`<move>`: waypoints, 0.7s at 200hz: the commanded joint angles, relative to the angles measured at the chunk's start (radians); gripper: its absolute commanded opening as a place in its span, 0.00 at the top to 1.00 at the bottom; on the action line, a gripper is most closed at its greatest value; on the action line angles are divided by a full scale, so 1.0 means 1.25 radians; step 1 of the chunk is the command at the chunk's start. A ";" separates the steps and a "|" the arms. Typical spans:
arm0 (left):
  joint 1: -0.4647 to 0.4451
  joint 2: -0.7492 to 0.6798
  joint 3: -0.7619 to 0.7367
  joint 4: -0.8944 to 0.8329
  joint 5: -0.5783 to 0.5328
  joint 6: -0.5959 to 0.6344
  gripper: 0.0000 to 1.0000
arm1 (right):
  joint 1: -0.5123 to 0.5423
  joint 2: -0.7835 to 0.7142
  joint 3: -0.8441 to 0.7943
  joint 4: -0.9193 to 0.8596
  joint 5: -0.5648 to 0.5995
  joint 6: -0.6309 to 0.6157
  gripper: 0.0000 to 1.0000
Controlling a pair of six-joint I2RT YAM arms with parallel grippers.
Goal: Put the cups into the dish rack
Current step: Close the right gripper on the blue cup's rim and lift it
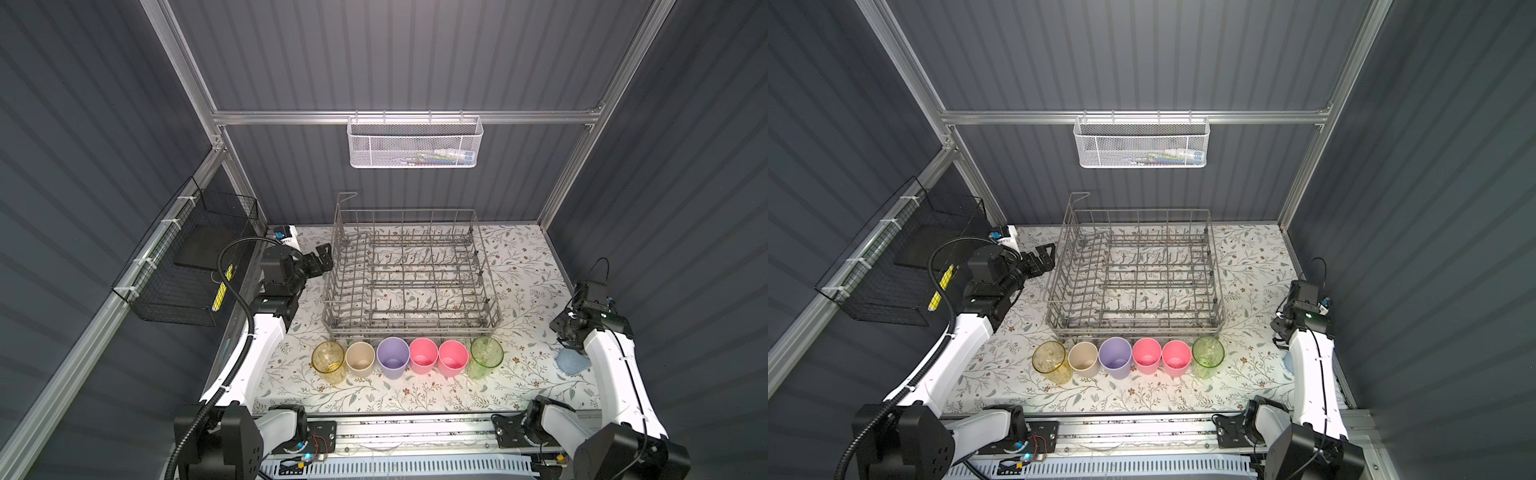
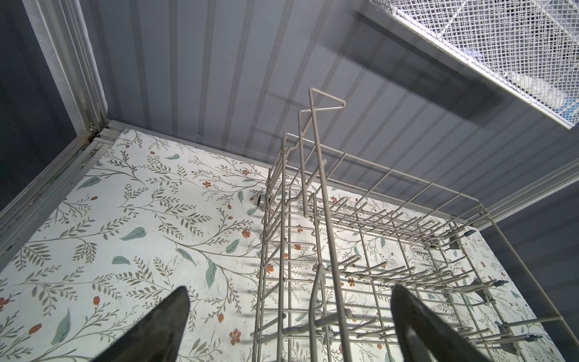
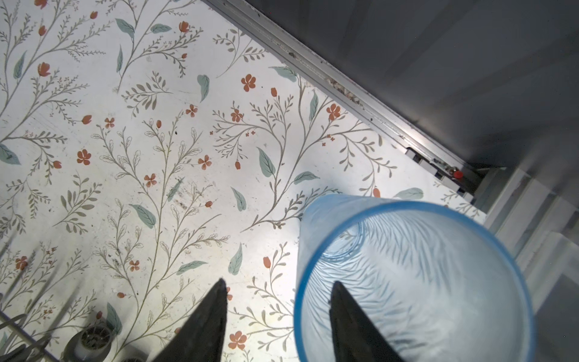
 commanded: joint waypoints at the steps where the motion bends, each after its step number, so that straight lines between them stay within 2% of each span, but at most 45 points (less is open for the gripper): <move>1: -0.005 -0.017 0.003 -0.010 0.007 0.006 0.00 | -0.003 0.004 -0.012 0.002 0.004 0.011 0.50; 117: -0.005 -0.016 0.002 -0.013 -0.003 0.010 0.00 | -0.003 -0.007 -0.022 0.003 0.006 0.010 0.79; 140: -0.005 -0.014 0.003 -0.012 -0.003 0.010 0.00 | -0.002 -0.014 -0.020 0.003 0.005 0.006 0.88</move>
